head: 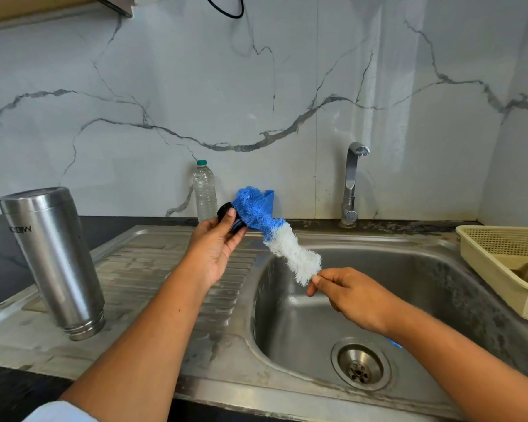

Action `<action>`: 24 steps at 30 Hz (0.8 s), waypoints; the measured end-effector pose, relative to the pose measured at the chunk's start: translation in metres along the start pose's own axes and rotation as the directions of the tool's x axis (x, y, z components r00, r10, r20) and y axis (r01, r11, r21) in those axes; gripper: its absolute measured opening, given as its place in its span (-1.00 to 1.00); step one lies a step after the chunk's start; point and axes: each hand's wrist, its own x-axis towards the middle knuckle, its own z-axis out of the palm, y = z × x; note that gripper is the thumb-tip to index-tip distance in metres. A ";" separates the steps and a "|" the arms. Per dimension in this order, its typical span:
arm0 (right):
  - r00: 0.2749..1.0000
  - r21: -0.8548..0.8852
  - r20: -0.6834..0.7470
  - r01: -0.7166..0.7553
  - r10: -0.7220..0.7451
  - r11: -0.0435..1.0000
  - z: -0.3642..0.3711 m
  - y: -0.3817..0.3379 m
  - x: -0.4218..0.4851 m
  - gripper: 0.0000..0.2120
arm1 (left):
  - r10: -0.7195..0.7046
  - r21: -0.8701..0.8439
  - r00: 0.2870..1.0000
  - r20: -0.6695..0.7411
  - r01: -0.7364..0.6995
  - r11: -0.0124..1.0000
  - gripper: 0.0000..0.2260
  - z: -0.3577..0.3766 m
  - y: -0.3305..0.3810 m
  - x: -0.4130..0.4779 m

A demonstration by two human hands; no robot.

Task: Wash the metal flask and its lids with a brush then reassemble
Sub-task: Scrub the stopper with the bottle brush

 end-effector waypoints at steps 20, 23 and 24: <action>0.999 0.174 -0.052 -0.002 0.011 0.985 -0.004 0.005 0.000 -0.68 | -0.045 -0.017 0.988 0.147 0.048 0.999 -0.81 0.004 0.003 -0.002; 0.999 0.279 -0.012 -0.029 0.034 0.960 -0.003 0.003 -0.001 -0.68 | -0.078 -0.071 0.986 0.145 0.089 0.994 -0.82 0.008 0.003 -0.006; 0.999 0.294 0.001 -0.039 0.040 0.955 -0.003 0.003 -0.001 -0.68 | -0.091 -0.084 0.985 0.149 0.104 0.991 -0.80 0.009 0.003 -0.007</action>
